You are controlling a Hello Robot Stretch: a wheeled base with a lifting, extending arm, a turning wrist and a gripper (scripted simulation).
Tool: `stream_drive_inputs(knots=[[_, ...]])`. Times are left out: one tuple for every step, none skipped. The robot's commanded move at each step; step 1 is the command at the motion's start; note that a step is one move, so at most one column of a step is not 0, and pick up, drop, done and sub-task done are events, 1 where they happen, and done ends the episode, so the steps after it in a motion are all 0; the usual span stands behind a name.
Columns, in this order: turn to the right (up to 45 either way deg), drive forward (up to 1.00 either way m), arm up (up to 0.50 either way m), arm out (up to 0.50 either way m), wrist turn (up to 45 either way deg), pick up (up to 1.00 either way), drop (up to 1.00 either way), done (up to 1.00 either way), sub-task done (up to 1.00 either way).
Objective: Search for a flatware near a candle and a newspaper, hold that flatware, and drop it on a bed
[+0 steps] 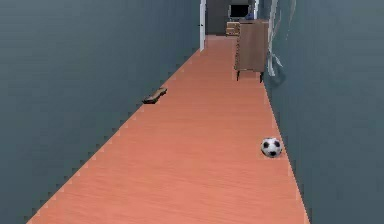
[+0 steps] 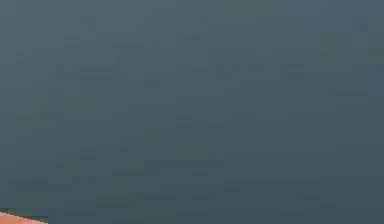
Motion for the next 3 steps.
stream_drive_inputs(knots=[[0.0,1.00,0.00,0.00,0.0,0.00,0.00,0.00,0.00],[0.0,1.00,0.00,0.00,0.0,0.00,0.00,0.00,0.00],[3.0,0.00,0.00,0.00,0.0,0.00,0.00,0.00,0.00]])
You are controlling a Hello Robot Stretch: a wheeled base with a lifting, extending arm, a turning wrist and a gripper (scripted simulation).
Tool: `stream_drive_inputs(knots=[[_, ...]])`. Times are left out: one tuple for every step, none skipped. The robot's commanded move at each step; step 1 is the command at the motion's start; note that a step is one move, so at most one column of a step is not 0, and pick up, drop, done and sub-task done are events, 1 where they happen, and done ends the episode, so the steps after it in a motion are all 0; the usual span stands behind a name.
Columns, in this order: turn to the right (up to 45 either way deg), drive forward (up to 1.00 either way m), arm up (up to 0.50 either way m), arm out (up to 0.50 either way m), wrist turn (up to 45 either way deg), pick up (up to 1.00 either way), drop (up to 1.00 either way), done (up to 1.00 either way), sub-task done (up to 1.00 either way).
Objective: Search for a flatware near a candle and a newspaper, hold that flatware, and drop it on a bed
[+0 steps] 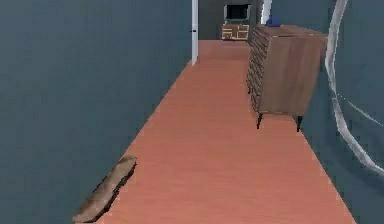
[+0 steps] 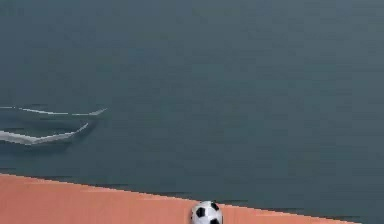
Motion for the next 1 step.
stream_drive_inputs(knots=[[0.0,1.00,0.00,0.00,0.0,0.00,0.00,0.00,0.00]])
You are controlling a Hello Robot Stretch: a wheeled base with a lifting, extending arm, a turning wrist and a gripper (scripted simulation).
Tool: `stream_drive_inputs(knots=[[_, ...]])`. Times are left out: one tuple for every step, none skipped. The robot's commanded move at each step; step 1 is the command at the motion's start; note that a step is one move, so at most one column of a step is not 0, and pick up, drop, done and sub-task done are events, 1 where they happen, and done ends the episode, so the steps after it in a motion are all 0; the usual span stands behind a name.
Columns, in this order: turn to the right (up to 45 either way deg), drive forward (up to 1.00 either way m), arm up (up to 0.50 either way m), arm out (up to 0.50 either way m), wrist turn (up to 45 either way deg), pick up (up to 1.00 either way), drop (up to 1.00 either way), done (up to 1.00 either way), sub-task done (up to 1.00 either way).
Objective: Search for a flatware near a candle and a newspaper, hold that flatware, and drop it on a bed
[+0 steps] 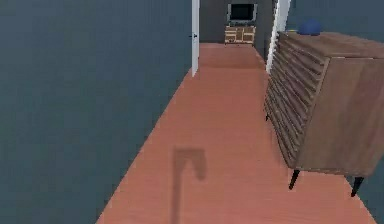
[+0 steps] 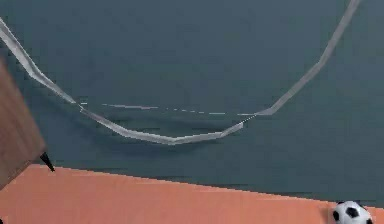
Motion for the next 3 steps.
stream_drive_inputs(knots=[[0.0,0.95,0.00,0.00,0.0,0.00,0.00,0.00,0.00],[12.0,0.00,0.00,0.00,0.0,0.00,0.00,0.00,0.00],[0.0,1.00,0.00,0.00,0.0,0.00,0.00,0.00,0.00]])
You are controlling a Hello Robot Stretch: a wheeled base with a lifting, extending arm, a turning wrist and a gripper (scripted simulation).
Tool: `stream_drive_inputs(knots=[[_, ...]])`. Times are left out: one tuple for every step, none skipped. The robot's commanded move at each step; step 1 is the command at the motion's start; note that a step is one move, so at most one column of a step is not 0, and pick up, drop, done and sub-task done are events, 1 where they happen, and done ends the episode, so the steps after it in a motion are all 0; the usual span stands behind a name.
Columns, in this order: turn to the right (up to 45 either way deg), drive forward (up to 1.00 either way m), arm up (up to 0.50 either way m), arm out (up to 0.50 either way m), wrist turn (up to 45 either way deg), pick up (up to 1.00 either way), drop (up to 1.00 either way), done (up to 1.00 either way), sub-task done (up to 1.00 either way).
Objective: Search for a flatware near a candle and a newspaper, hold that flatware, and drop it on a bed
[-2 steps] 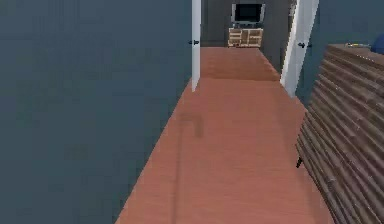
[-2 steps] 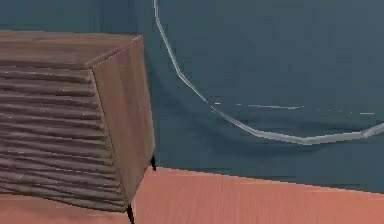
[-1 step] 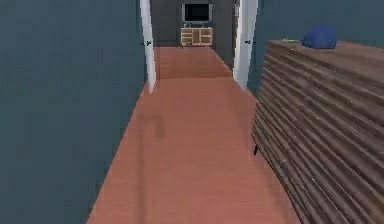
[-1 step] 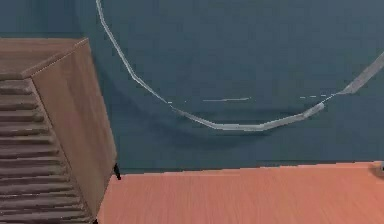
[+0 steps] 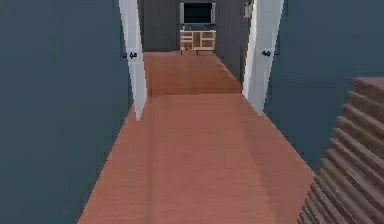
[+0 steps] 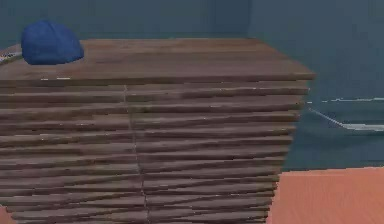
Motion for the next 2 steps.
stream_drive_inputs(knots=[[0.0,1.00,0.00,0.00,0.0,0.00,0.00,0.00,0.00],[3.0,0.00,0.00,0.00,0.0,0.00,0.00,0.00,0.00]])
